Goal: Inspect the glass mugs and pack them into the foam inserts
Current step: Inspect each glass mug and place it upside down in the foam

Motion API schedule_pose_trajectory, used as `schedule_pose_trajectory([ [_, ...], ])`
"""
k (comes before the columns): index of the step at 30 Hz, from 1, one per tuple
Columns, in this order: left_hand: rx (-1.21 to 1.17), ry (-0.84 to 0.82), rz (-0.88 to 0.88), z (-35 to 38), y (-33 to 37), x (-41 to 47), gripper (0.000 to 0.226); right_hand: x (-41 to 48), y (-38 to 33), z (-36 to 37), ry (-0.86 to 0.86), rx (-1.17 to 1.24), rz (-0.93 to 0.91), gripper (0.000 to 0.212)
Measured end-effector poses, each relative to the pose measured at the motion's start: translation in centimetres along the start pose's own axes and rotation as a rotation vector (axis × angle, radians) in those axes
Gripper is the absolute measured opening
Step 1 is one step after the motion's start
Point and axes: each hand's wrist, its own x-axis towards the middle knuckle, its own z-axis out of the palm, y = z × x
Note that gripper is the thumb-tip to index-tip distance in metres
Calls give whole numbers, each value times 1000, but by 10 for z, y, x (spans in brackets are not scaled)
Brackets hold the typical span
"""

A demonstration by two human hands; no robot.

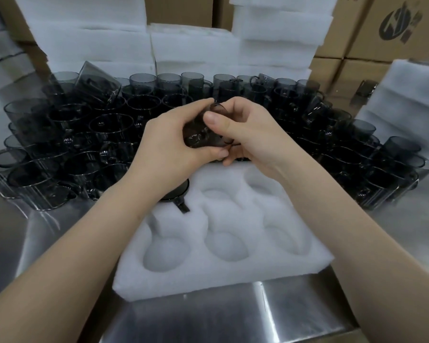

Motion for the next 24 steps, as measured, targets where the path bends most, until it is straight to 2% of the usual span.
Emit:
schedule_pose_trajectory([
  [5,122,2,96,2,9,0,74,2,0,1,87,149,15,29],
  [9,27,-6,45,1,10,0,75,5,2,-2,61,280,86,24],
  [13,-131,7,7,-4,7,1,57,4,3,-9,-114,455,108,25],
  [16,-220,45,-31,-7,5,0,51,1,4,-11,-268,536,66,34],
  [19,-221,40,-52,-6,4,-1,44,2,5,-8,-258,458,26,36],
  [24,-29,24,-15,-1,8,-3,37,0,5,0,-71,169,-12,33],
])
